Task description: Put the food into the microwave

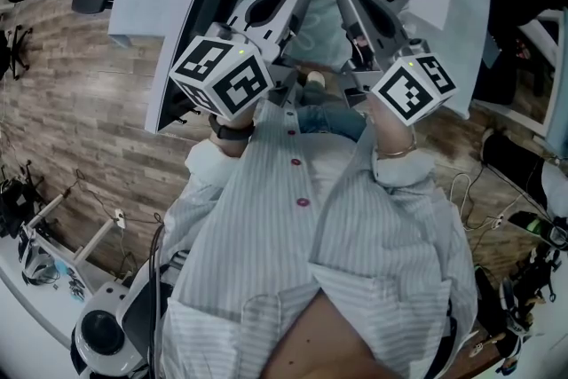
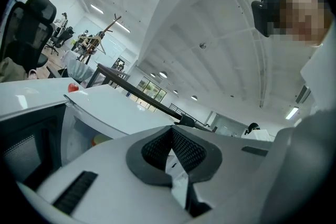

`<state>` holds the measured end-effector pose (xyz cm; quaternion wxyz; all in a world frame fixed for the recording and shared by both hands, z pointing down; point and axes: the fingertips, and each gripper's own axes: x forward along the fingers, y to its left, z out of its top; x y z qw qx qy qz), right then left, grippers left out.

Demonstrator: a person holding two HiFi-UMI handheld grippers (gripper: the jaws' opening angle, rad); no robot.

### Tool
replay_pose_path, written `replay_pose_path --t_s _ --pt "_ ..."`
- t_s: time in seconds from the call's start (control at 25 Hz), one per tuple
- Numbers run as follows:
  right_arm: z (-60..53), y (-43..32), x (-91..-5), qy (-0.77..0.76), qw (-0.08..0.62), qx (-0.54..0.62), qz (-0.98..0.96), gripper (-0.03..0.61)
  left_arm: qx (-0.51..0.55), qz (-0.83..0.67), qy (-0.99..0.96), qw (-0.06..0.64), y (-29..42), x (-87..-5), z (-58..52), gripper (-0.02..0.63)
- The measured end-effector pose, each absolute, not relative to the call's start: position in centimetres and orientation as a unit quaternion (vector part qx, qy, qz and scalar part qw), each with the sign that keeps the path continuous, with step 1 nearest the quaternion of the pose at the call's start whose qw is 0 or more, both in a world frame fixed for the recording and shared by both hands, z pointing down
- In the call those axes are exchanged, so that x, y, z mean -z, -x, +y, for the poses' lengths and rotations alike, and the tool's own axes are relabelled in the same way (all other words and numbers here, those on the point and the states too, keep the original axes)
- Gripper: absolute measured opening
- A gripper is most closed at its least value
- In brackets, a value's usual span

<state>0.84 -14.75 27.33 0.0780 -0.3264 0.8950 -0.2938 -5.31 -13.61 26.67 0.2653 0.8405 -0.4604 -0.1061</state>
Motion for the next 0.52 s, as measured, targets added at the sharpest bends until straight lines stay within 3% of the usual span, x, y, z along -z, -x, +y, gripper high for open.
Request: replay_pose_path --t_s 0.52 --pt "-15.16 -0.82 -27.52 0.326 0.078 0.296 0.894 0.032 0.105 -0.459 -0.842 0.265 5.11 -26.76 -14.0 0.009"
